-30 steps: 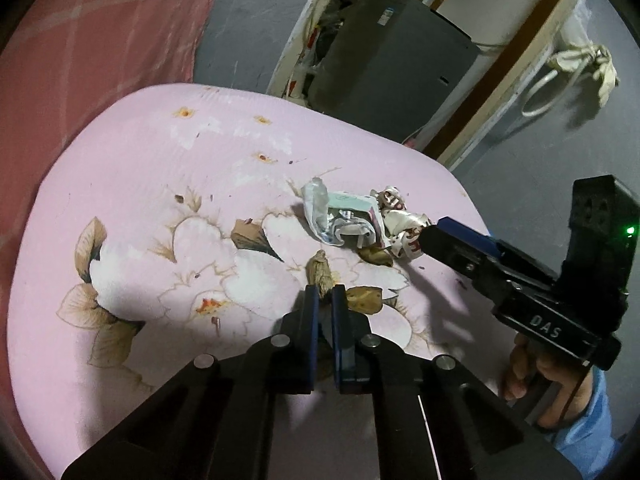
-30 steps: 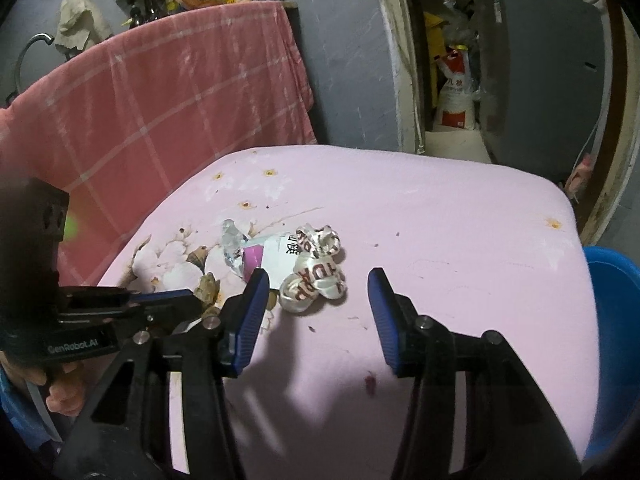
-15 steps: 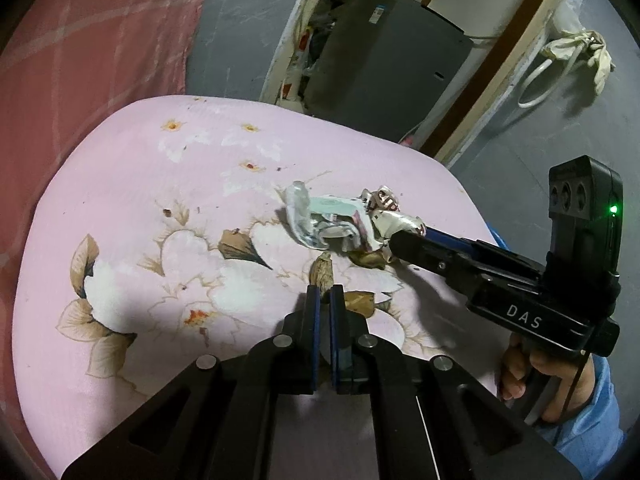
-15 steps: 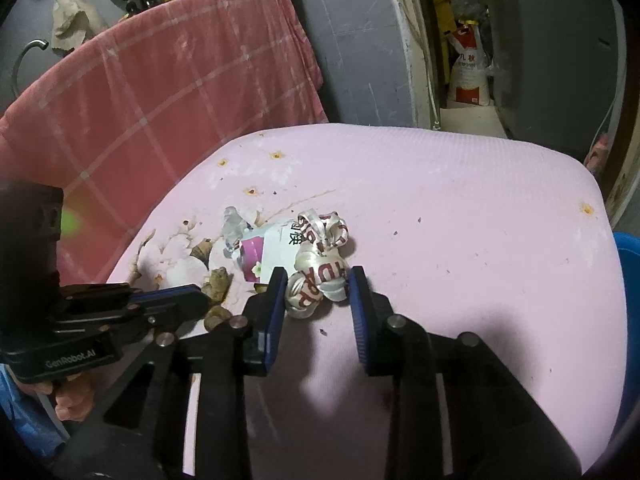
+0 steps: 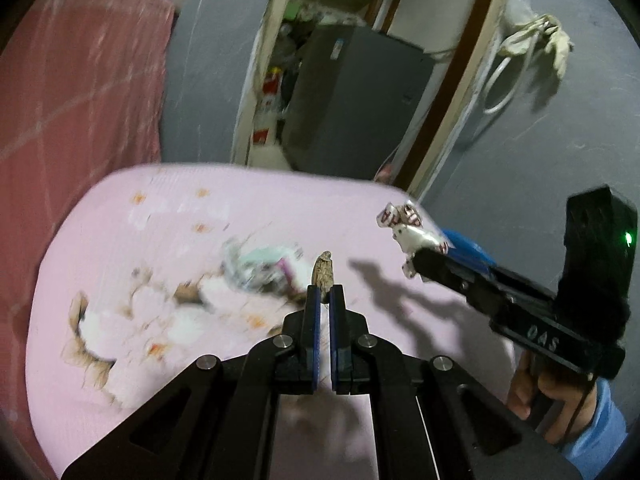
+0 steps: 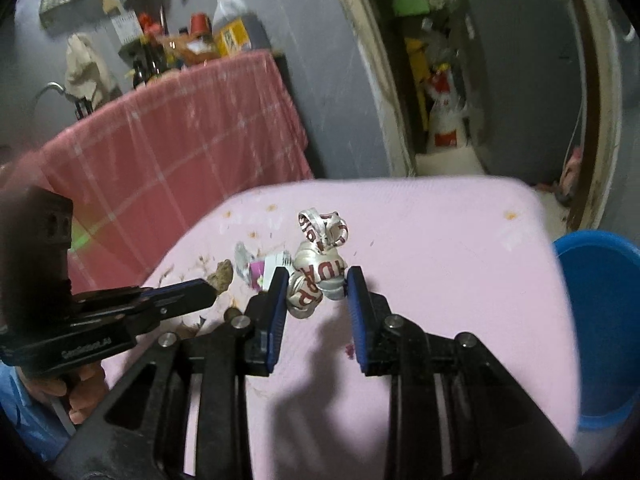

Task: Collect trash
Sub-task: 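Carry both items over the blue basin and open both tools to drop them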

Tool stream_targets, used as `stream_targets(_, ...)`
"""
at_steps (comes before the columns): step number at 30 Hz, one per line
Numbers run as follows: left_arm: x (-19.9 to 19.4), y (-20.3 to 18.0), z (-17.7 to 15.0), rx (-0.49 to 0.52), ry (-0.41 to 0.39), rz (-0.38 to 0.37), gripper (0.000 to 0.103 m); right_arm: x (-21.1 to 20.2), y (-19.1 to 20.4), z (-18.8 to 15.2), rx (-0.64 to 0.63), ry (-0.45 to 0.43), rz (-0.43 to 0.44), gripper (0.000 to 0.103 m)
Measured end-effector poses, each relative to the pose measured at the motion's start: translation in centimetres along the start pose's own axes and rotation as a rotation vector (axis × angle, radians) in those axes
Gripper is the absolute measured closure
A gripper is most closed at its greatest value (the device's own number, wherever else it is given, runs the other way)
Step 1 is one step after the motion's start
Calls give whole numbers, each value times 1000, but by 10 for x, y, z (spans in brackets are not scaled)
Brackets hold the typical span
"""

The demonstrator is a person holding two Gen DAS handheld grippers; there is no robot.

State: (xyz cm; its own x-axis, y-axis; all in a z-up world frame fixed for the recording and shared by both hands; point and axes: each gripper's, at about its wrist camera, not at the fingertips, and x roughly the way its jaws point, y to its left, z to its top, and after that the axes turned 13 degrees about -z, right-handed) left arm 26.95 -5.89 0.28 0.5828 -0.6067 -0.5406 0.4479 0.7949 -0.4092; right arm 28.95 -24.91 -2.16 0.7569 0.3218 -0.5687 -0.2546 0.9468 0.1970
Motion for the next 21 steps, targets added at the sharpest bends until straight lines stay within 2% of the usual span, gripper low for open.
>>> stream_targets(4,5,-22,16,50,-74,-38,101,-34,-15,10,12,-115,-62,74)
stream_targets(10,20,-70,45,163,-166,-95,101,-80,-53,26,45,-242,-148,74)
stream_targets(15,47,-114,59,234,-193,-145,101,-108,-88,32,69,-307,-223,74)
stream_targets(21,85,-156,67,289,-192,-186,101,-129,-134,28,109,-342,-305,74)
